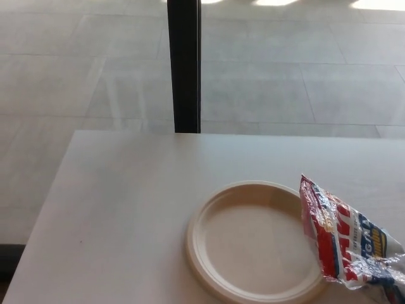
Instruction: The robot uses its right hand to pick up a bag of sunflower seeds kept in the middle of the desk and tilts it over a plate kept next to it to pour out a few seeds and then puts the bag of seeds back on the desk
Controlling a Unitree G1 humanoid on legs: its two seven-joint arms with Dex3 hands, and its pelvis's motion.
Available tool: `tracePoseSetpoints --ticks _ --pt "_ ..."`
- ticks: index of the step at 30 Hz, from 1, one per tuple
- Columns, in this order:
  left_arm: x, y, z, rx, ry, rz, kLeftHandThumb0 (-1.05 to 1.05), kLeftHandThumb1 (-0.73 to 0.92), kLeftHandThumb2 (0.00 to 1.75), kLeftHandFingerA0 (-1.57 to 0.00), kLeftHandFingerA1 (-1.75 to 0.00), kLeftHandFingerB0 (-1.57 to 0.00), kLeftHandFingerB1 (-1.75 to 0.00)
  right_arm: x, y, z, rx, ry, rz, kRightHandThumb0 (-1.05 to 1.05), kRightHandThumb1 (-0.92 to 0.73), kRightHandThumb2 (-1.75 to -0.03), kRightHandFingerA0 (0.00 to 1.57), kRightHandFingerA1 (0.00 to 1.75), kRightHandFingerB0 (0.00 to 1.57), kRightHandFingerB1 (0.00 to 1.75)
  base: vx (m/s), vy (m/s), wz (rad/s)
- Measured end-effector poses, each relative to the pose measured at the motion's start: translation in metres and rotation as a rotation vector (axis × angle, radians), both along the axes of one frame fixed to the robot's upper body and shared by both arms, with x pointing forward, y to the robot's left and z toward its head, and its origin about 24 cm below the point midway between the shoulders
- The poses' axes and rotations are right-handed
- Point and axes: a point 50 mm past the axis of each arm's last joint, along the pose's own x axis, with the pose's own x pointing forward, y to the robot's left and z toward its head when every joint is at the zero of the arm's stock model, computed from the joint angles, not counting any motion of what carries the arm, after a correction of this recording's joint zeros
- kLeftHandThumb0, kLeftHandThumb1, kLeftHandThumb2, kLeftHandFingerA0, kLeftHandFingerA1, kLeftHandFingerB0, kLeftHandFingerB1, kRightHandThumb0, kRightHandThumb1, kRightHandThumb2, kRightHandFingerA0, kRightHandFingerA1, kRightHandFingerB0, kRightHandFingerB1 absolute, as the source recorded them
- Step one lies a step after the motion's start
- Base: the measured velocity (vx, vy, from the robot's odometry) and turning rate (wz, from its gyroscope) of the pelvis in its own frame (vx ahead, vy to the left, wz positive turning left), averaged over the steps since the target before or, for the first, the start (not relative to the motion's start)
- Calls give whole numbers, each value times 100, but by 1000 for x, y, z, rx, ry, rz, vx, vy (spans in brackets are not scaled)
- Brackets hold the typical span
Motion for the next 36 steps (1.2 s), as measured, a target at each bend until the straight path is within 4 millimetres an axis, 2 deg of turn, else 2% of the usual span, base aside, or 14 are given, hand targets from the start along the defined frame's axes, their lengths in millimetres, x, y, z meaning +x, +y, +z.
tracePoseSetpoints --ticks 6,8,9,10,11,12,14,15,22,23,25,28,29,36 --pt "-2 0 1 2 -1 -4 -57 62 60 -25 -56 -24 -37 12 41 -19 -89 163 228 -97 -55 -92 0 0 0 1 0 0 0" --pt "-3 1 1 2 3 -9 -58 61 58 -26 -54 -27 -36 14 47 -24 -106 193 255 -89 -43 -80 0 1 0 0 0 0 0" --pt "-4 1 1 2 6 -10 -58 61 58 -26 -54 -27 -36 15 49 -26 -114 204 265 -89 -43 -80 0 1 0 0 0 0 0" --pt "-4 1 1 2 8 -13 -57 60 58 -27 -54 -28 -36 16 50 -27 -122 214 270 -94 -54 -90 0 2 0 0 0 0 0" --pt "-4 1 1 3 9 -15 -57 58 57 -29 -56 -32 -37 17 51 -28 -129 222 274 -87 -44 -81 0 7 0 0 0 0 0" --pt "-4 1 1 3 8 -14 -57 58 58 -28 -55 -33 -37 18 53 -29 -142 231 279 -91 -53 -89 0 2 0 0 0 0 0" --pt "-4 1 1 3 3 -9 -58 59 59 -27 -55 -34 -39 21 55 -30 -169 243 284 -83 -43 -78 0 7 0 0 0 0 0" --pt "-4 1 1 3 1 -8 -58 60 58 -27 -53 -34 -37 22 56 -31 -180 251 285 -87 -50 -86 0 4 0 3 0 0 0" --pt "-2 1 1 2 3 -11 -59 62 58 -29 -53 -36 -37 26 61 -37 -233 304 289 -85 -50 -85 0 1 0 0 0 0 0" --pt "-2 1 1 2 4 -14 -59 61 58 -28 -54 -37 -37 27 62 -38 -240 311 293 -79 -39 -74 0 8 0 0 0 0 0" --pt "-2 1 1 1 6 -16 -58 62 59 -30 -55 -36 -37 27 64 -41 -257 324 299 -83 -48 -85 0 4 0 2 0 0 0" --pt "-2 1 1 2 6 -16 -60 62 59 -30 -55 -35 -37 28 70 -46 -267 334 311 -81 -39 -76 0 8 0 0 0 0 0" --pt "-2 1 1 2 7 -18 -59 61 58 -32 -55 -36 -36 28 72 -47 -269 337 316 -83 -48 -85 0 4 0 0 0 0 0" --pt "0 1 1 0 -1 -13 -61 60 58 -32 -55 -38 -37 33 86 -56 -296 350 344 -83 -48 -85 0 6 0 2 0 0 0"
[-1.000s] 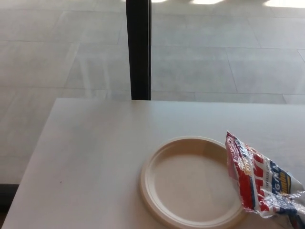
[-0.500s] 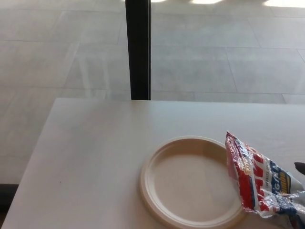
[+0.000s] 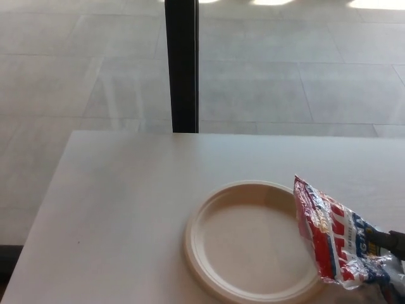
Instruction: The robot uses its right hand to pick up a bag of sunflower seeds kept in the middle of the desk and tilts it over a plate kept next to it to pour out a few seeds and then puts the bag of seeds back on the desk
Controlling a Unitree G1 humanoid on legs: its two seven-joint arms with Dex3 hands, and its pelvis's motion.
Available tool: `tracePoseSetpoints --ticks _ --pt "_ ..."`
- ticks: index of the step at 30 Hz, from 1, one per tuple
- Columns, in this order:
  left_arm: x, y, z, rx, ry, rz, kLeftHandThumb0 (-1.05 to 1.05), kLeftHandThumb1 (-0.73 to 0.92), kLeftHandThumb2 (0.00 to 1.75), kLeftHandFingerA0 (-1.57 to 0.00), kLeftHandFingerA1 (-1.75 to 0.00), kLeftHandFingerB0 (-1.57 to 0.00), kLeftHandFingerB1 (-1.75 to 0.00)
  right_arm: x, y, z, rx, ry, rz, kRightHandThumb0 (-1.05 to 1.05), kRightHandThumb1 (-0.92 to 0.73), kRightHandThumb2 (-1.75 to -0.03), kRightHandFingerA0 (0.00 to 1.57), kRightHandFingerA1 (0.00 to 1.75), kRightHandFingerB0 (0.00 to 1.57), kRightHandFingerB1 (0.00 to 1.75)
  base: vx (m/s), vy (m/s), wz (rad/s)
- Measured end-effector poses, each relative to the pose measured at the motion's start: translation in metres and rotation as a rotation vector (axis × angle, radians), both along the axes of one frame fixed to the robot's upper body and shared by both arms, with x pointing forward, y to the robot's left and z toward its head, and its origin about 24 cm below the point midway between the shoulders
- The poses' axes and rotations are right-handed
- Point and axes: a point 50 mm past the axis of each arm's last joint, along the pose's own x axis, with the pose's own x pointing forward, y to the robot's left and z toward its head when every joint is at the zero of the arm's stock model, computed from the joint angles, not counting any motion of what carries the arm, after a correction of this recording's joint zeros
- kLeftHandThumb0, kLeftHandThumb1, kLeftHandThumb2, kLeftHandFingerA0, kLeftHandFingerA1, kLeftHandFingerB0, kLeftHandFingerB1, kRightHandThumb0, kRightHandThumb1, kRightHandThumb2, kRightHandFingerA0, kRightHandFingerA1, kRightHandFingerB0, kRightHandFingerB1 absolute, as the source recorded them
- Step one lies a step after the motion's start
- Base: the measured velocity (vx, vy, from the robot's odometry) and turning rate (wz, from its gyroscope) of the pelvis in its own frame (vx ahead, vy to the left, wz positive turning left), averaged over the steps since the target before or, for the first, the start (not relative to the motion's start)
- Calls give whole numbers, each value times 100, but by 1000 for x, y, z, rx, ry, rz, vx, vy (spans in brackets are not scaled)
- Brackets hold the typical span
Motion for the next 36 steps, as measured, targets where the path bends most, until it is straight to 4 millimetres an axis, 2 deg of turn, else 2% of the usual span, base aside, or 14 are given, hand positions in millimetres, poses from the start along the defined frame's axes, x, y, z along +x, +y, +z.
tracePoseSetpoints --ticks 11,13,14,15,16,18,19,22,23,24,25,29,30,36 --pt "-1 0 0 -3 -7 15 -62 61 59 -34 -55 -37 -37 6 -2 -12 1 12 -47 -84 -51 -87 7 12 0 3 0 0 0" --pt "-1 0 0 -3 -7 14 -61 62 59 -34 -55 -39 -36 7 -2 -14 17 5 -64 -71 -41 -86 4 60 0 14 0 0 0" --pt "-2 0 0 -3 -7 14 -60 61 59 -34 -55 -41 -37 7 -1 -15 32 -8 -79 -80 -50 -60 5 63 0 24 0 0 0" --pt "-2 0 0 -3 -8 15 -60 62 59 -35 -54 -40 -37 8 -1 -16 47 -26 -93 -72 -40 -81 7 61 5 20 0 0 0" --pt "-1 0 0 -4 -10 17 -60 62 59 -35 -53 -39 -36 8 -1 -17 60 -40 -106 -75 -49 -56 9 64 4 29 0 0 0" --pt "-1 0 0 -4 -10 16 -59 61 59 -34 -53 -38 -36 8 1 -19 94 -77 -136 -74 -49 -57 12 63 7 30 0 0 0" --pt "-1 0 0 -4 -10 16 -60 61 59 -33 -51 -38 -36 8 2 -20 109 -93 -149 -80 -46 -81 16 62 5 36 0 0 0" --pt "-1 0 0 -5 -10 16 -60 60 58 -33 -51 -35 -36 8 5 -22 154 -144 -186 -72 -41 -80 27 67 13 44 0 0 0" --pt "-1 0 0 -6 -10 17 -60 61 58 -34 -52 -35 -36 7 6 -22 174 -168 -201 -69 -50 -56 28 74 20 37 0 0 0" --pt "-1 -1 -1 -6 -11 18 -60 60 58 -33 -54 -37 -37 7 7 -22 190 -187 -212 -73 -43 -79 35 73 18 46 0 0 0" --pt "-1 -1 -1 -6 -12 19 -60 60 58 -33 -54 -37 -37 7 8 -22 211 -211 -227 -72 -43 -80 37 75 19 46 0 0 0" --pt "-1 -1 -1 -8 -16 25 -61 61 58 -32 -54 -40 -38 3 10 -22 270 -282 -279 -69 -44 -80 37 75 18 46 0 0 0" --pt "-1 -1 -1 -9 -18 25 -62 61 59 -32 -55 -41 -39 2 10 -22 283 -303 -290 -62 -53 -56 33 79 22 37 0 0 0" --pt "-3 -3 -2 -19 -12 19 -64 62 59 -35 -54 -36 -37 -1 4 -10 303 -434 -334 -67 -41 -79 29 69 14 43 0 0 0"
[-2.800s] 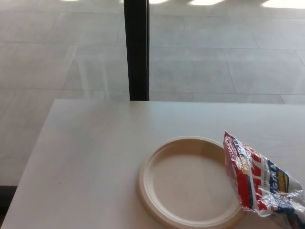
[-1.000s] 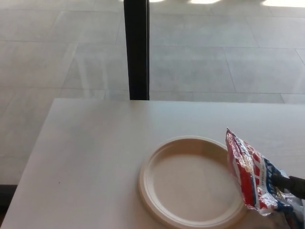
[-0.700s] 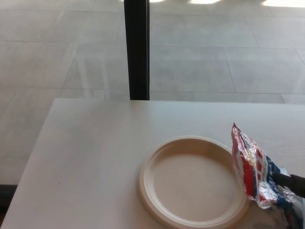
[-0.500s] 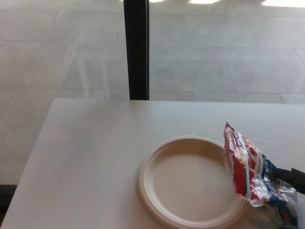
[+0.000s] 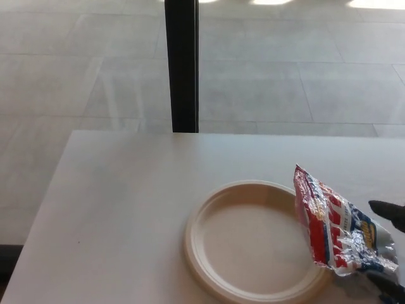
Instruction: The robot uses its right hand to pick up a bag of sunflower seeds kept in the middle of the desk and tilts it over a plate kept next to it to pour out a few seeds and then puts the bag of seeds back on the desk
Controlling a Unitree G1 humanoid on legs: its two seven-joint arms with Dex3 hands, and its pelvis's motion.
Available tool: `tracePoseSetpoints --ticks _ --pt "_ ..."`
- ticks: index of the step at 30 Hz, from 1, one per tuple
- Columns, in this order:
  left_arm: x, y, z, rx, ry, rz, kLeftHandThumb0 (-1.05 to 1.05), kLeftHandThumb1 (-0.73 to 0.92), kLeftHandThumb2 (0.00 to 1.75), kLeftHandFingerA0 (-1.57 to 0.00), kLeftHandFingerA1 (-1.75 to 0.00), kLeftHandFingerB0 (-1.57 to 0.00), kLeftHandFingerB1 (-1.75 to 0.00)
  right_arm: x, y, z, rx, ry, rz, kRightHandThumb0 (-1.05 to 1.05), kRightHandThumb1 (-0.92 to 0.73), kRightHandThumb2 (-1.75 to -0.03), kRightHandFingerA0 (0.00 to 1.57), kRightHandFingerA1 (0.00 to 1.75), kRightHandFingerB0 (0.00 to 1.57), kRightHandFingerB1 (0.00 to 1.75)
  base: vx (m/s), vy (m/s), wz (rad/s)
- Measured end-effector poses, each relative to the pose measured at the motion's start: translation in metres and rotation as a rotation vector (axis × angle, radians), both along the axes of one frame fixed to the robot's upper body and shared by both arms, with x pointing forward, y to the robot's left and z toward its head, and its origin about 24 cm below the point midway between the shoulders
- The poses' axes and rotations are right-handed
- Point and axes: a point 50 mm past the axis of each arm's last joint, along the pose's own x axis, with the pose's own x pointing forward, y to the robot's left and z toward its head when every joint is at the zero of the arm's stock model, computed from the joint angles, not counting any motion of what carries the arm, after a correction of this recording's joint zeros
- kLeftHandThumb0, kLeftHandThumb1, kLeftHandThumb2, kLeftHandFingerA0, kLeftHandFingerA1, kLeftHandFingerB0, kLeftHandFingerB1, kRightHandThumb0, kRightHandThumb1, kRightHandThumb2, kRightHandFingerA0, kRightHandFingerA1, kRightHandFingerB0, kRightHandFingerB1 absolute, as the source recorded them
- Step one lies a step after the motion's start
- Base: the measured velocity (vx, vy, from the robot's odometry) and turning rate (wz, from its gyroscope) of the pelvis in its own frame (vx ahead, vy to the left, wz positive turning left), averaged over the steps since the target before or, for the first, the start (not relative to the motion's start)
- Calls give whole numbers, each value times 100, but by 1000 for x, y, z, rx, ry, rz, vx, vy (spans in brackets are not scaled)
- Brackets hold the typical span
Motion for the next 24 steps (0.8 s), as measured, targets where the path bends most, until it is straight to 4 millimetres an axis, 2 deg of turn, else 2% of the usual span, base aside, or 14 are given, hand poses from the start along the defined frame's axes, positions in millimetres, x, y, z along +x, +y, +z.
tracePoseSetpoints --ticks 5,6,7,8,10,11,12,13,15,16,17,21,22,24 --pt "-1 0 0 -1 -1 6 -62 60 58 -36 -54 -37 -37 0 -8 4 -27 -34 -51 -67 -42 -79 25 69 12 41 0 0 0" --pt "-1 0 0 -1 -2 7 -66 47 85 -34 -60 -30 -49 1 -10 4 -31 -35 -59 -68 -42 -79 24 70 11 42 0 0 0" --pt "-1 0 0 -1 -2 6 -66 48 87 -33 -61 -29 -50 2 -12 5 -37 -36 -66 -68 -42 -79 20 68 8 42 0 0 0" --pt "-1 0 0 -2 0 2 -64 62 59 -35 -57 -37 -37 3 -15 5 -47 -32 -69 -69 -41 -79 19 69 7 42 0 0 0" --pt "-2 -1 0 -4 2 -2 -64 61 59 -36 -55 -37 -37 5 -20 5 -68 -17 -74 -68 -41 -79 16 69 5 42 0 0 0" --pt "-2 -1 0 -6 1 -4 -64 62 59 -35 -55 -36 -37 5 -23 5 -79 -9 -76 -37 -27 -89 6 58 0 51 0 0 0" --pt "-2 -1 -1 -7 1 -5 -68 48 87 -33 -59 -29 -49 6 -24 5 -88 -4 -75 -38 -27 -89 5 57 0 51 0 0 0" --pt "-2 -1 -1 -8 2 -8 -66 62 59 -40 -55 -37 -36 7 -26 5 -104 6 -69 -71 -42 -79 9 67 4 31 0 0 0" --pt "-2 -1 -1 -8 2 -10 -64 61 59 -41 -57 -38 -36 9 -30 5 -139 30 -54 -71 -42 -79 8 67 4 29 0 0 0" --pt "-2 -1 -1 -8 2 -10 -63 62 59 -40 -55 -37 -37 9 -31 5 -156 43 -49 -74 -43 -77 6 64 9 23 0 0 0" --pt "-2 -1 -1 -8 2 -9 -65 62 59 -39 -54 -38 -36 10 -32 5 -173 54 -41 -63 -37 -83 6 60 0 24 0 0 0" --pt "-2 -1 -1 -8 -2 -7 -66 62 59 -38 -52 -37 -36 13 -41 2 -270 128 -9 -65 -38 -82 3 59 0 23 0 0 0" --pt "-1 -1 -1 -7 -3 -9 -65 62 59 -39 -52 -37 -36 15 -44 1 -296 146 -5 -74 -44 -81 4 61 11 13 0 0 0" --pt "-1 -1 -1 -6 -2 -13 -65 62 59 -41 -54 -38 -36 17 -49 0 -325 169 -4 -78 -47 -81 1 59 14 9 0 0 0"
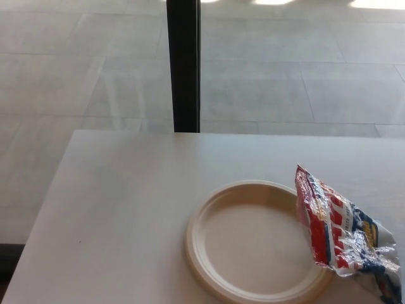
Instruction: The robot uses its right hand to pick up a bag of sunflower seeds kept in the middle of the desk and tilts it over a plate kept next to it to pour out a few seeds and then puts the bag of seeds back on the desk
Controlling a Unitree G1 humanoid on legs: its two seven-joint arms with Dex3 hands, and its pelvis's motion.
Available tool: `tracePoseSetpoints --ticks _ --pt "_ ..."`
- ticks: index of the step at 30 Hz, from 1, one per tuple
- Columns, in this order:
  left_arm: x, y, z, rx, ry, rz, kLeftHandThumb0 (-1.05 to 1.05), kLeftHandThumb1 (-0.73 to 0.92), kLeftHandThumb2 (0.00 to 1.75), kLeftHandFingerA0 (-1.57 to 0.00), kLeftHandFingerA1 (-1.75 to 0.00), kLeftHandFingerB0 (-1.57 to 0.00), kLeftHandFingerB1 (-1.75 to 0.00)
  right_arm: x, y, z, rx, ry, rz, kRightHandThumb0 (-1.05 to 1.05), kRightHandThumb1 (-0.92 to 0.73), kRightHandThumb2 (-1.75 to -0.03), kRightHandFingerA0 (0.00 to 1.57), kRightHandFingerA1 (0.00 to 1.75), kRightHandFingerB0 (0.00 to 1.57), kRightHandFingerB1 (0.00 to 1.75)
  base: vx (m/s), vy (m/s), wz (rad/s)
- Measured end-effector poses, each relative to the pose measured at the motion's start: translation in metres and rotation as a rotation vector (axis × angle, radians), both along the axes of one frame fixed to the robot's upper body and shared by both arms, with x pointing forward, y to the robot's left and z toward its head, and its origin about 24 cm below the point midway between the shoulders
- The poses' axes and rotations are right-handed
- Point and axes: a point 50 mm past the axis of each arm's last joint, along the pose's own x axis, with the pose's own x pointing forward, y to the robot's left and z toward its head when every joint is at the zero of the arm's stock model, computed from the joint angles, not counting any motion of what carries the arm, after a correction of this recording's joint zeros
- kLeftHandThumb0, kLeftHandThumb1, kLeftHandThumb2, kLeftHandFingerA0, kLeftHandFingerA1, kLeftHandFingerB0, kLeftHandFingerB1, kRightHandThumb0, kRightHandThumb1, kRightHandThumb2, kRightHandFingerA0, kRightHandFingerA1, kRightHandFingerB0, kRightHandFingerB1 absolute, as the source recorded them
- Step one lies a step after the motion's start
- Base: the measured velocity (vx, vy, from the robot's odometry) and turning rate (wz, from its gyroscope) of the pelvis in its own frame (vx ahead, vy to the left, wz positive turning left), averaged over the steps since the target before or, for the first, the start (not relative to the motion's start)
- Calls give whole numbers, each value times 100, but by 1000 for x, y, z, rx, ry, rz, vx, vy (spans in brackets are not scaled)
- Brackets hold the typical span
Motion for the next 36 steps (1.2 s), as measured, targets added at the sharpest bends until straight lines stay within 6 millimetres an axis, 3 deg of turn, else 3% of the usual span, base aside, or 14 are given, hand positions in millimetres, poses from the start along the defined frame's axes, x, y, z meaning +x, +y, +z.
tracePoseSetpoints --ticks 1,2,3,4,6,7,13,19,23,26,27,28,35,36 --pt "0 0 0 0 0 -1 -65 61 59 -39 -53 -37 -36 1 -2 0 -14 11 1 -74 -44 -82 4 60 9 15 0 0 0" --pt "0 0 0 0 0 -1 -68 47 86 -34 -59 -31 -48 2 -3 -1 -23 19 1 -70 -41 -83 0 54 9 19 0 0 0" --pt "0 0 0 0 -1 -1 -68 47 86 -34 -59 -31 -48 3 -5 -1 -35 27 1 -70 -41 -83 0 54 9 19 0 0 0" --pt "0 0 0 -1 -2 -2 -65 61 59 -39 -53 -36 -36 5 -6 -2 -47 35 2 -77 -46 -84 0 57 12 12 0 0 0" --pt "1 0 0 -2 -4 -3 -66 62 59 -40 -54 -36 -36 7 -7 -1 -74 43 10 -78 -46 -85 3 59 9 12 0 0 0" --pt "1 0 0 -2 -4 -3 -65 60 59 -43 -53 -36 -36 8 -8 -1 -79 44 12 -72 -42 -84 1 44 7 19 0 0 0" --pt "4 0 0 -3 -15 -2 -66 58 58 -43 -54 -35 -36 11 -3 0 -107 40 50 -69 -40 -86 6 61 0 27 0 0 0" --pt "3 0 0 -6 -29 16 -72 60 59 -42 -55 -36 -36 12 8 -1 -114 22 100 -76 -41 -78 3 63 5 23 0 0 0" --pt "2 0 0 -8 -30 13 -74 63 59 -40 -55 -36 -36 12 17 -2 -106 -5 139 -66 -39 -84 9 63 0 25 0 0 0" --pt "2 0 0 -13 -31 10 -74 62 59 -41 -55 -35 -36 9 24 -4 -97 -9 162 -69 -40 -85 0 55 7 21 0 0 0" --pt "2 0 0 -13 -31 10 -73 62 59 -41 -55 -37 -36 8 25 -4 -99 -9 169 -75 -49 -55 1 60 2 30 0 0 0" --pt "2 0 0 -13 -31 10 -74 62 59 -41 -55 -37 -37 8 26 -5 -101 -7 174 -69 -41 -84 0 57 7 21 0 0 0" --pt "2 -1 0 -14 -29 4 -76 64 60 -42 -54 -40 -36 6 29 -13 -123 31 188 -69 -38 -85 2 50 1 23 0 0 0" --pt "3 -1 0 -15 -29 3 -82 54 73 -38 -55 -34 -41 6 30 -13 -125 34 189 -68 -37 -85 2 49 1 24 0 0 0"
